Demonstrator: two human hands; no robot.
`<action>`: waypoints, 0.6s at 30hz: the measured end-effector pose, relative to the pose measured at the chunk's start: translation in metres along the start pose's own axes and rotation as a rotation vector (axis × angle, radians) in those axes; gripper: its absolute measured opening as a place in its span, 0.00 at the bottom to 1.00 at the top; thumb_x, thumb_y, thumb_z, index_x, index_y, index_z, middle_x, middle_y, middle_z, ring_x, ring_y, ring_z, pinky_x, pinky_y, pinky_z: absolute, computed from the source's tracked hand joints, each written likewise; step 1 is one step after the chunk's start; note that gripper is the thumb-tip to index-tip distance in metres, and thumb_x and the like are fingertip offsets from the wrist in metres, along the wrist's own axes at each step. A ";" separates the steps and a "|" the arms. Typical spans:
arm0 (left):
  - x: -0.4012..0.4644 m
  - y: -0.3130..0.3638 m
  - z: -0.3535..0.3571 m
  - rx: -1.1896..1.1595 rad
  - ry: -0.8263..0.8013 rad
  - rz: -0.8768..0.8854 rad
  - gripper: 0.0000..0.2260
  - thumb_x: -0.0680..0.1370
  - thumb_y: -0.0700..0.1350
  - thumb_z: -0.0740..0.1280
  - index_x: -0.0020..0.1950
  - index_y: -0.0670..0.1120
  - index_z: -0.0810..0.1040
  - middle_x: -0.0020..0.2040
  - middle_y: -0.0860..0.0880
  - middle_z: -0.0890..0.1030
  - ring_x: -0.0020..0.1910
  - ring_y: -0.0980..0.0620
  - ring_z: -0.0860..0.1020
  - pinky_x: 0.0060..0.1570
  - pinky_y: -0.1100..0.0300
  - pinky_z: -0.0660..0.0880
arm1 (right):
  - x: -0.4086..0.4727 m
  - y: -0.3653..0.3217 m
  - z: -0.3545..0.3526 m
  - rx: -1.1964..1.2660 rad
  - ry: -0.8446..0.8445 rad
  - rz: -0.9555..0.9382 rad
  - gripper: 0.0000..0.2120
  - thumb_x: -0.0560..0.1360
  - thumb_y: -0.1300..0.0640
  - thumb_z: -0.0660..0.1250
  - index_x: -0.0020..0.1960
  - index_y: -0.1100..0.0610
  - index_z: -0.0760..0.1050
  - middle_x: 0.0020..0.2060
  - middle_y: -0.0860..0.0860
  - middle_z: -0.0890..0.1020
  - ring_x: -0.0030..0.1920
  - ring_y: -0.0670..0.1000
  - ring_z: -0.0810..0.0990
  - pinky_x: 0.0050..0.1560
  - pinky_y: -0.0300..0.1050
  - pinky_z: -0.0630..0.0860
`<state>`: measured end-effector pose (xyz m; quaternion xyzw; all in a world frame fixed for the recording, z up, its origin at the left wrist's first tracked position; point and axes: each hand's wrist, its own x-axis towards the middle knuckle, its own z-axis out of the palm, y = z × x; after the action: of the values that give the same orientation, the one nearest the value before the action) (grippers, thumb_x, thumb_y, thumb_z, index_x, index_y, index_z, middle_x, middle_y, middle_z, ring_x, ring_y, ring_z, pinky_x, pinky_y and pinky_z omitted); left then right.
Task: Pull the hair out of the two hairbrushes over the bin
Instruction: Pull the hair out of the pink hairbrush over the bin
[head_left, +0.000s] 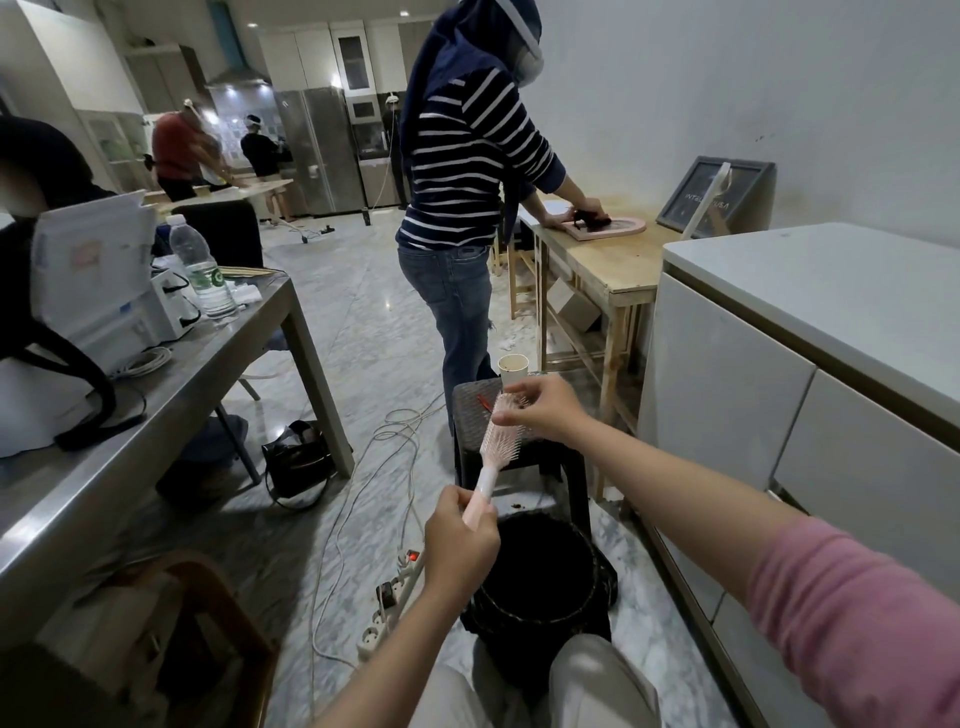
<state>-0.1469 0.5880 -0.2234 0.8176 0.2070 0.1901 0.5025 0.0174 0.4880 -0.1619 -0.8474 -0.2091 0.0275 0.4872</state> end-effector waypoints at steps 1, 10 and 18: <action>-0.002 -0.001 0.000 -0.002 0.015 0.015 0.05 0.75 0.42 0.68 0.44 0.43 0.72 0.36 0.47 0.77 0.29 0.52 0.73 0.27 0.63 0.68 | 0.001 -0.001 -0.001 -0.005 0.023 -0.014 0.26 0.62 0.53 0.81 0.57 0.59 0.81 0.53 0.55 0.83 0.52 0.49 0.80 0.53 0.42 0.76; -0.002 -0.001 -0.004 -0.049 0.035 0.006 0.04 0.75 0.40 0.68 0.44 0.42 0.74 0.36 0.47 0.77 0.29 0.52 0.73 0.27 0.62 0.69 | 0.001 -0.008 0.002 -0.077 0.172 -0.017 0.13 0.67 0.60 0.77 0.51 0.62 0.84 0.47 0.56 0.86 0.46 0.49 0.83 0.49 0.36 0.76; 0.005 0.003 0.007 -0.200 -0.024 -0.297 0.06 0.73 0.42 0.65 0.41 0.45 0.69 0.40 0.43 0.77 0.31 0.48 0.71 0.30 0.58 0.66 | 0.001 -0.007 -0.001 -0.174 0.372 0.067 0.07 0.72 0.68 0.68 0.46 0.64 0.84 0.44 0.57 0.86 0.48 0.54 0.83 0.46 0.38 0.73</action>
<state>-0.1390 0.5842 -0.2236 0.7261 0.2995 0.1235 0.6065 0.0163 0.4905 -0.1553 -0.8832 -0.0889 -0.1316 0.4414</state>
